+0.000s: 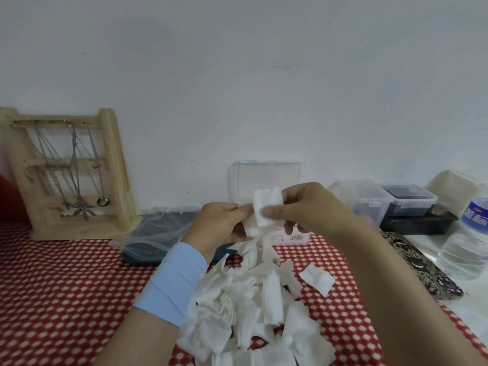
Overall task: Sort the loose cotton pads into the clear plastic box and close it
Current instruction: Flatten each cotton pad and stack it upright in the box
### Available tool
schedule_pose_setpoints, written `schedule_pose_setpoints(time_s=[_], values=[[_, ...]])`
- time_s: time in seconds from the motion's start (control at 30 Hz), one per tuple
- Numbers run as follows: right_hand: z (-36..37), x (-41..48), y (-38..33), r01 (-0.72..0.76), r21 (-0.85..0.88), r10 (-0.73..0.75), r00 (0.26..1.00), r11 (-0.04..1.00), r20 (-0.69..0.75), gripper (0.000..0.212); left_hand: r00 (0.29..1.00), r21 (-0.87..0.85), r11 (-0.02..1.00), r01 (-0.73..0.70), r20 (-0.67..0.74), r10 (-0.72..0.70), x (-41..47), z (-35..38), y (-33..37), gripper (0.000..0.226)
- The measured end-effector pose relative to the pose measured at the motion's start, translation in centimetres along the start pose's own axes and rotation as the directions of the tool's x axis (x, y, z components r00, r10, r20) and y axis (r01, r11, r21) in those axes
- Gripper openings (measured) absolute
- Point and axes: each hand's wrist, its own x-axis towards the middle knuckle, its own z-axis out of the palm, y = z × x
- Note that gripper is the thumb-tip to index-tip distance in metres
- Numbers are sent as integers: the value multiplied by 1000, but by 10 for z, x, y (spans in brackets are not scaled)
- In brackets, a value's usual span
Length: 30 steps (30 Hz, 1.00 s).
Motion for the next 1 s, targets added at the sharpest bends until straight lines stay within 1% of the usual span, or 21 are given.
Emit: schedule_pose_setpoints(time_s=[0.03,0.1,0.23,0.4,0.47,0.57,0.6,0.63,0.67,0.73,0.8,0.87,0.93,1.0], values=[[5,4,1,-16,-60,15,1000,998,-17,14,1000,5,1000,-3,8,3,0,0,0,19],[12,9,4,-31,-114,27,999,993,-38,13,1000,19,1000,-2,3,2,1,0,0,18],[18,11,5,-46,-119,37,997,992,-71,14,1000,46,999,2,-18,-1,4,-2,-2,18],[20,14,6,-18,-58,13,996,998,-83,21,1000,47,999,-9,2,9,3,-3,-2,19],[22,15,7,-29,-91,20,995,995,-98,22,1000,36,999,2,24,-3,2,-1,-1,25],[23,17,9,-60,-160,41,992,985,-118,26,997,9,999,48,59,-49,0,1,3,44],[22,17,9,-67,-169,47,992,983,-121,29,996,12,999,50,72,-50,0,1,3,47],[20,18,10,-70,-169,49,991,983,-124,34,996,27,999,36,86,-38,-1,1,3,44],[18,17,11,-72,-158,52,991,985,-126,36,995,46,999,11,102,-16,-1,1,3,35],[12,15,12,-70,-115,56,991,991,-123,34,990,49,998,-26,138,19,-2,-1,1,20],[6,12,15,-72,-51,64,988,996,-141,26,987,27,999,-23,157,18,-2,-3,-1,19],[2,12,20,-73,-32,66,980,997,-186,20,989,18,1000,-11,149,8,-2,-3,0,17],[0,11,26,-102,-137,73,977,985,-202,19,990,16,1000,1,139,-3,0,-4,-1,17],[-3,7,37,-161,-360,118,983,919,-140,16,990,25,1000,13,138,-17,2,-4,-4,21]])
